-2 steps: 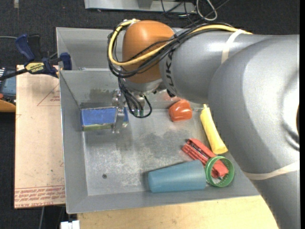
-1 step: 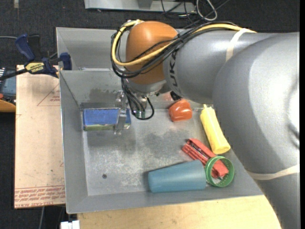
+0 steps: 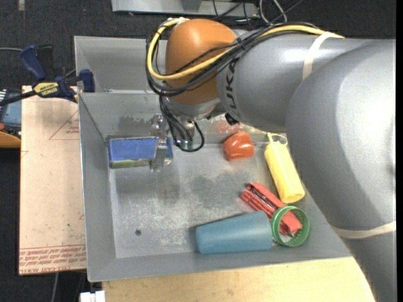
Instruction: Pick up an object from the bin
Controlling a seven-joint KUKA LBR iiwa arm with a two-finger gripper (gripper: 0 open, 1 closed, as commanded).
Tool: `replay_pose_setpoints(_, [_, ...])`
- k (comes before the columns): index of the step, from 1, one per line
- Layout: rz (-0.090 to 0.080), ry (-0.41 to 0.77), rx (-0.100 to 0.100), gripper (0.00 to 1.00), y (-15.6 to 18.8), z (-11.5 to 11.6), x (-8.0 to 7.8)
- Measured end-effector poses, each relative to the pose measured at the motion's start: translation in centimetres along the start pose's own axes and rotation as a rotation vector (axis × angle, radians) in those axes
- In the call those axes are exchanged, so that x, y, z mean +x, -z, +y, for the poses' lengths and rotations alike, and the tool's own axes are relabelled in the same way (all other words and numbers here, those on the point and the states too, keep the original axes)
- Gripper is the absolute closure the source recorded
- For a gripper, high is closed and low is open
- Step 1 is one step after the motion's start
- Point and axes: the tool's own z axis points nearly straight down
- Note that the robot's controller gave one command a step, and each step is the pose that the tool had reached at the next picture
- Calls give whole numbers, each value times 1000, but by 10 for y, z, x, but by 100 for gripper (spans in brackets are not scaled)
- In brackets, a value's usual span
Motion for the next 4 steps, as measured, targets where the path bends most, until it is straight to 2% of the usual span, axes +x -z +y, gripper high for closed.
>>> replay_pose_setpoints(1, [-1,-62,-1,100,-39,2,-2])
replay_pose_setpoints(2, [-6,-13,-2,100,-73,5,-5])
replay_pose_setpoints(3, [-5,-209,1,100,-82,14,-6])
replay_pose_setpoints(4, [-9,16,-3,100,-83,11,-11])
